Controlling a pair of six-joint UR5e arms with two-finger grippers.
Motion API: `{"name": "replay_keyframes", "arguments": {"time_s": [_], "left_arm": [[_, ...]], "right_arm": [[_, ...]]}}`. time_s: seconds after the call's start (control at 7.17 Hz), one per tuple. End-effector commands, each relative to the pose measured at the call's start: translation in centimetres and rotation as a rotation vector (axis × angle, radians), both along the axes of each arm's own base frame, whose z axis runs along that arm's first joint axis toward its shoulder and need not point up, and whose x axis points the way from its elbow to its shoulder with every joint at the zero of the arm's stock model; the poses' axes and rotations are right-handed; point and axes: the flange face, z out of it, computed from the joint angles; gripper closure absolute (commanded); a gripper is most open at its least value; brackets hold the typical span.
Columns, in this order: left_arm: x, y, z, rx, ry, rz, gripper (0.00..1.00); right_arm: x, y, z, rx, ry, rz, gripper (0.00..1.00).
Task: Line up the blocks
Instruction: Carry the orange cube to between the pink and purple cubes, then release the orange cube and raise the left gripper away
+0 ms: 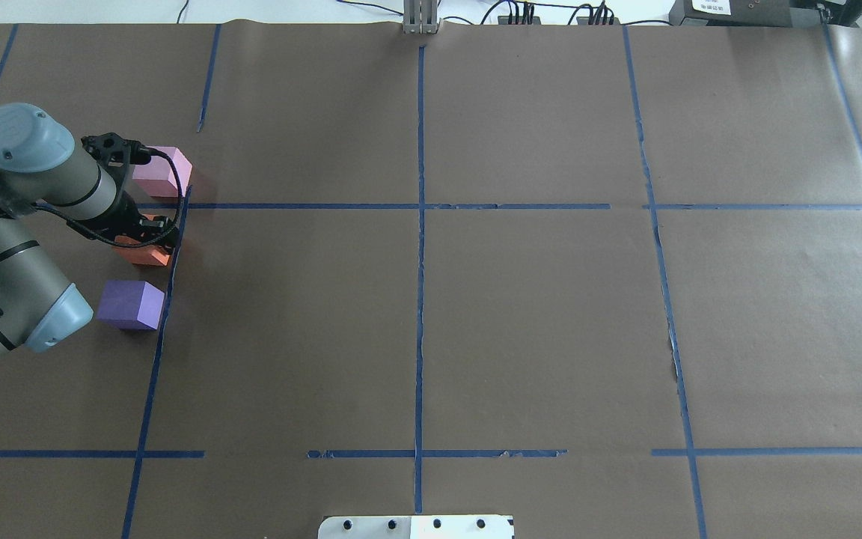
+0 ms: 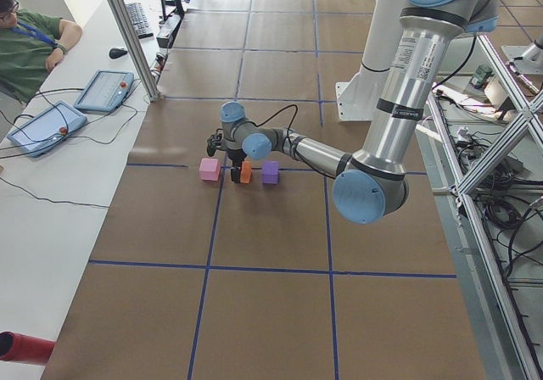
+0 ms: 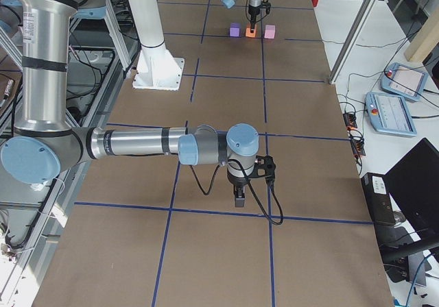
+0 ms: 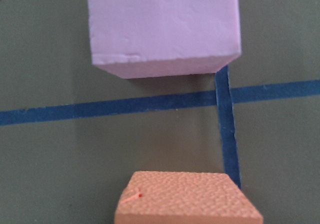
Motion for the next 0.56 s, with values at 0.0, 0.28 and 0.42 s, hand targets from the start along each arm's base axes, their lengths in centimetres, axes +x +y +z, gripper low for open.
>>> {"name": "replay_keyframes", "arguments": {"time_s": [0.0, 0.28, 0.42], "left_arm": [[-8.9, -3.8, -0.3, 0.073, -0.021, -0.012, 0.00], [-21.9, -6.2, 2.7, 0.178, -0.020, 0.181, 0.00], [-27.6, -3.8, 7.9, 0.206, -0.043, 0.233, 0.00]], "right_arm": [[0.0, 0.0, -0.1, 0.002, 0.000, 0.000, 0.00], [0.0, 0.0, 0.0, 0.000, 0.000, 0.000, 0.00], [0.0, 0.0, 0.0, 0.000, 0.000, 0.000, 0.00]]}}
